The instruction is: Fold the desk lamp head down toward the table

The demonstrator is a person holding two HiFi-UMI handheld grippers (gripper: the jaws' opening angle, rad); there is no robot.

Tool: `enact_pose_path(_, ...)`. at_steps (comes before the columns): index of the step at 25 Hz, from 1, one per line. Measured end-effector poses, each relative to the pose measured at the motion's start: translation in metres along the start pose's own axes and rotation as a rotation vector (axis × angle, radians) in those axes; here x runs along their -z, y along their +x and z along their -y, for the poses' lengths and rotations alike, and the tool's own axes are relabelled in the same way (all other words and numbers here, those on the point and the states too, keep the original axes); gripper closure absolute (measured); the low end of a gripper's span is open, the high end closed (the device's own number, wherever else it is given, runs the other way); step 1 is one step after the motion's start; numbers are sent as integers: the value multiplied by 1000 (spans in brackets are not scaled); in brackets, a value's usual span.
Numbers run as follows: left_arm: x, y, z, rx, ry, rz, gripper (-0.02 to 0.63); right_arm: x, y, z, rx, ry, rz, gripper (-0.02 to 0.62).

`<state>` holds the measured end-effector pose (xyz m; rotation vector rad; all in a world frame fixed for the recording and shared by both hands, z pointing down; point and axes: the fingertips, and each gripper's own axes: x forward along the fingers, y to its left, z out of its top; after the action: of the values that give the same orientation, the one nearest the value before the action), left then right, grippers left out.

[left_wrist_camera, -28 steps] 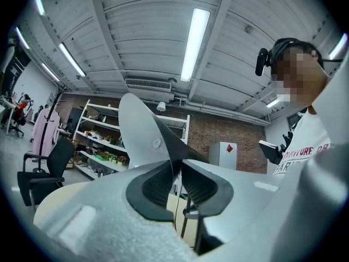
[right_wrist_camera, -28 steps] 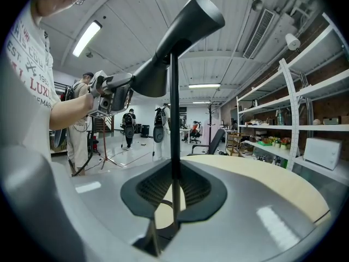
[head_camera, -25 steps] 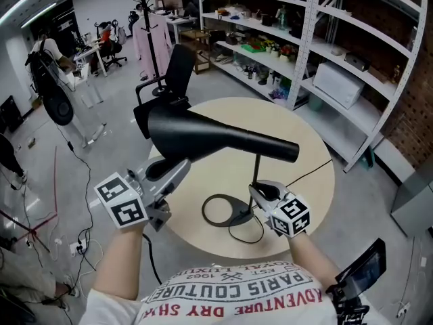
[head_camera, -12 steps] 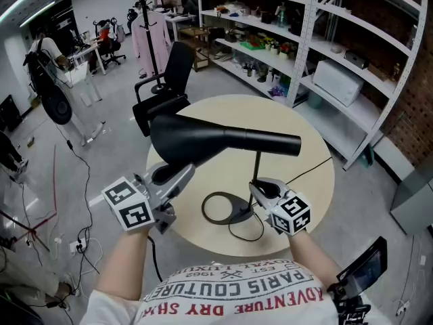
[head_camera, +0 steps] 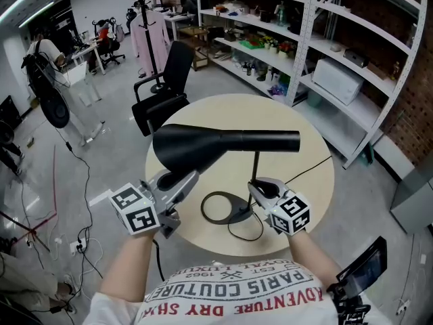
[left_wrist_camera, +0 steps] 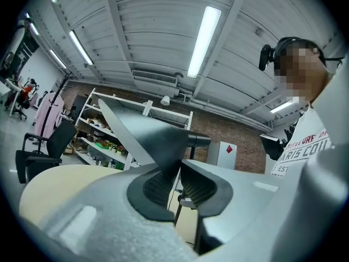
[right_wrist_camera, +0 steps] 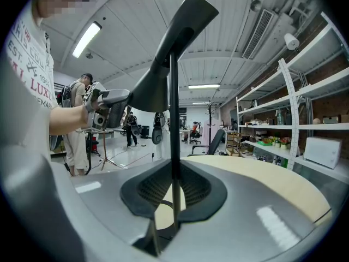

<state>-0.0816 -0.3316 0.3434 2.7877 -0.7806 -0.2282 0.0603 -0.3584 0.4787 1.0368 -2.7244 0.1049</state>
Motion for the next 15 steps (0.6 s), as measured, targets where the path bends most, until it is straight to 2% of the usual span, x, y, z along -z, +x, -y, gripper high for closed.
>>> enact_pose_path(15, 17, 5, 2, 2, -84, 27, 563, 1, 1, 0, 0, 6, 7, 555)
